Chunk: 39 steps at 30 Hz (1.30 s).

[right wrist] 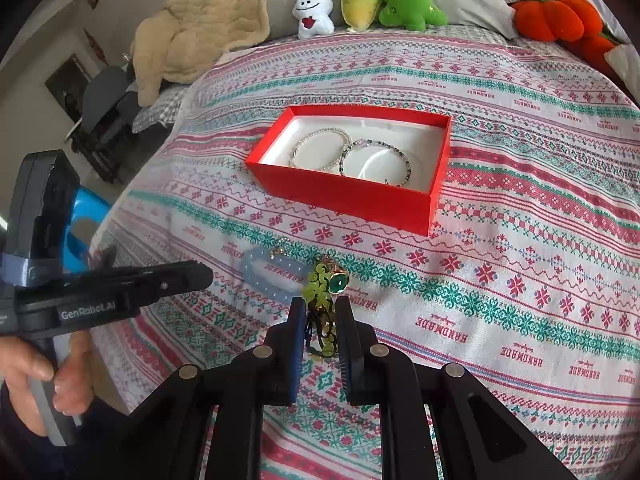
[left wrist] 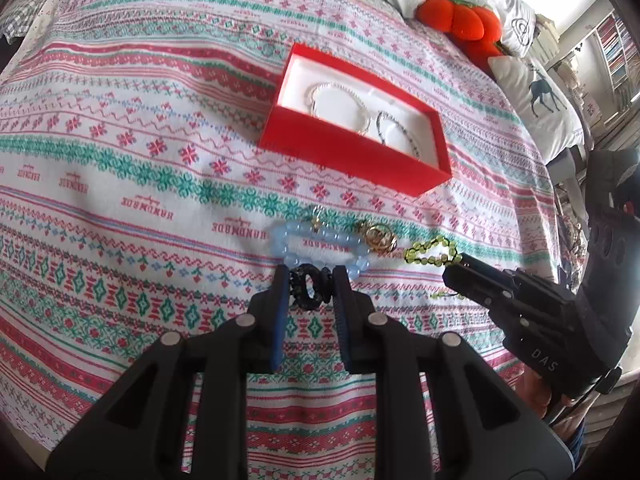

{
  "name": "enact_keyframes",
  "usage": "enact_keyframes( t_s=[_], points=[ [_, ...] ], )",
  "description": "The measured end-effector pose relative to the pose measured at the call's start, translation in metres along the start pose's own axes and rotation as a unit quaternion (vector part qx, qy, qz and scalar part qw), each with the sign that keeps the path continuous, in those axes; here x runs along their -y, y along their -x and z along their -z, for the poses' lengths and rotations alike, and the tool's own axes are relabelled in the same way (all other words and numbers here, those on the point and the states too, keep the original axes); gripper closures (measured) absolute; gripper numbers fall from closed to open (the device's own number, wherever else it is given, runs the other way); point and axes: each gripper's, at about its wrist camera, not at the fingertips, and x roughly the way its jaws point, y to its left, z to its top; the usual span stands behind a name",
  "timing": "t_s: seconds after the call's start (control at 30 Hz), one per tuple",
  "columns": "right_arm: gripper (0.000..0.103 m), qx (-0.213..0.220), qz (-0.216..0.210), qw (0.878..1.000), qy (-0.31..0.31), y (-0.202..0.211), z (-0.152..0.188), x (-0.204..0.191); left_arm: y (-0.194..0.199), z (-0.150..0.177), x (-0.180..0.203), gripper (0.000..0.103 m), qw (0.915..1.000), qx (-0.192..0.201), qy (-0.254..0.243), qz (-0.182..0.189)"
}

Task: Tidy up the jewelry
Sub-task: 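Carry the hair tie and green beaded bracelet over the red box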

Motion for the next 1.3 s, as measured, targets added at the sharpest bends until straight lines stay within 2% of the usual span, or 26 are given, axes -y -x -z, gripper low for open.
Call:
enact_keyframes(
  t_s=[0.17, 0.43, 0.73, 0.83, 1.3],
  points=[
    [0.088, 0.023, 0.005, 1.0, 0.014, 0.006, -0.006, -0.004, 0.015, -0.007, -0.005, 0.08, 0.9994, 0.023, 0.016, 0.021],
    [0.088, 0.036, -0.002, 0.999, -0.005, 0.011, -0.015, 0.003, 0.027, -0.027, 0.017, 0.08, 0.9979, 0.057, 0.008, 0.031],
    [0.088, 0.067, -0.016, 0.997, -0.046, 0.018, -0.039, 0.009, 0.016, -0.056, 0.03, 0.08, 0.9964, 0.071, 0.015, 0.043],
    [0.088, 0.075, -0.018, 0.995, -0.064, 0.016, -0.049, 0.014, 0.012, -0.065, 0.03, 0.08, 0.9961, 0.08, 0.016, 0.034],
    [0.088, 0.09, -0.003, 0.991, -0.098, -0.003, -0.076, 0.04, -0.017, -0.088, 0.029, 0.08, 0.9964, 0.076, 0.025, 0.028]
  ],
)
